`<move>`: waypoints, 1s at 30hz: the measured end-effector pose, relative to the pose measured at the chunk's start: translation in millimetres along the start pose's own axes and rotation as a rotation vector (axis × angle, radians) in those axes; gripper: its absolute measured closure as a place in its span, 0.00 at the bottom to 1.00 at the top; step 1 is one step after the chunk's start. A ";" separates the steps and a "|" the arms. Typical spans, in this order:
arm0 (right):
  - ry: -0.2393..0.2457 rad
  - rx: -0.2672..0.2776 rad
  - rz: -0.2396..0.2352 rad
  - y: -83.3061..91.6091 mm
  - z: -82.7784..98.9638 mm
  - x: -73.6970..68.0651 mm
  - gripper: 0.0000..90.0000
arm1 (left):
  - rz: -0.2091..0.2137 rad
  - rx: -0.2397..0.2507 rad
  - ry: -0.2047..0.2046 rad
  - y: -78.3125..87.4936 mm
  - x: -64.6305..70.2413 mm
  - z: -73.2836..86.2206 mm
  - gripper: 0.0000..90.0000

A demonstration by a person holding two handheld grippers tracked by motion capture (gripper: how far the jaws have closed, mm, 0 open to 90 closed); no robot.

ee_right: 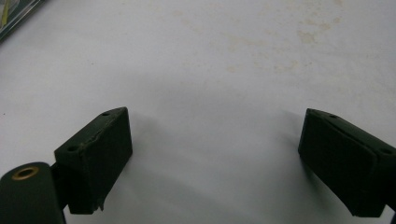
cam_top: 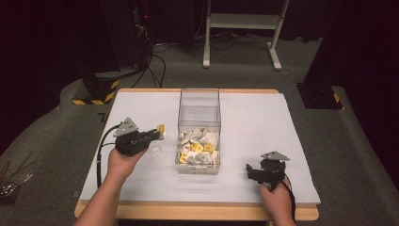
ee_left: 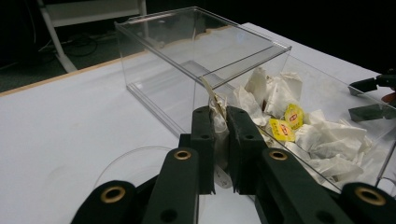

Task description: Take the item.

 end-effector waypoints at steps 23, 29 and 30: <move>0.000 0.000 -0.001 0.0 0.0 -0.1 0.11 | -0.058 0.003 0.027 19.1 -26.8 6.0 0.91; 0.000 0.000 -0.001 0.0 0.0 0.0 0.11 | -0.071 -0.025 0.022 12.5 -28.6 10.3 0.91; 0.000 0.000 -0.001 0.0 0.0 -0.1 0.11 | -0.075 -0.032 0.024 11.6 -29.2 11.3 0.91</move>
Point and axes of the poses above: each handheld gripper's, and its own axes: y roughly backward along the jaws, z roughly out of its underside, x roughly to its right, the point moved 8 cm from there along -y, roughly forward along the jaws, and after that the axes turned 1 degree about -z, right-handed, at the moved point
